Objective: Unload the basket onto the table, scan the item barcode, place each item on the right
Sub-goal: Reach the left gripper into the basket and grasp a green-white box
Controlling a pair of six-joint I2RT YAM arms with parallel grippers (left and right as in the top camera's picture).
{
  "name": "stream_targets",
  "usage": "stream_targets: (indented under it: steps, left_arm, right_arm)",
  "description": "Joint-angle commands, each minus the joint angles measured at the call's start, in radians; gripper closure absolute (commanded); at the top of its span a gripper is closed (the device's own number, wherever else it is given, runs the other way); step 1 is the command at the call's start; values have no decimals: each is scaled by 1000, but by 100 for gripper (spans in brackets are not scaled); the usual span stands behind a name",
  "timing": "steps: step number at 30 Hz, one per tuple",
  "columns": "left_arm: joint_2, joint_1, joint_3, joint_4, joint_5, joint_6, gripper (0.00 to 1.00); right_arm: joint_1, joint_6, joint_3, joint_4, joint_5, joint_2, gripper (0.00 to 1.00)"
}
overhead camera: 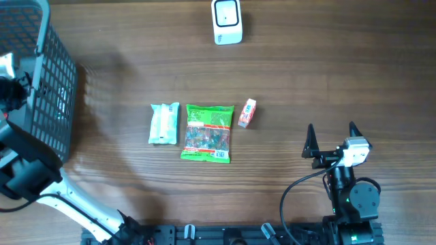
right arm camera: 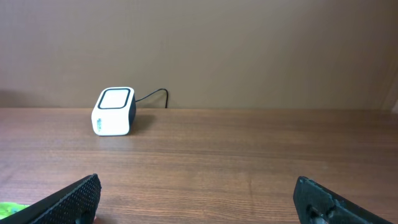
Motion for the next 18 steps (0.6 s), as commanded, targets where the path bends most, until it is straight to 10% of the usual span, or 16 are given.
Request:
stream_targets:
  steps: [1, 18]
  left_arm:
    - [40, 7, 2, -2, 70, 92, 21]
    - [171, 6, -7, -2, 176, 214, 20]
  right_arm:
    - [-2, -10, -1, 5, 2, -6, 0]
    - [-2, -10, -1, 5, 2, -6, 0]
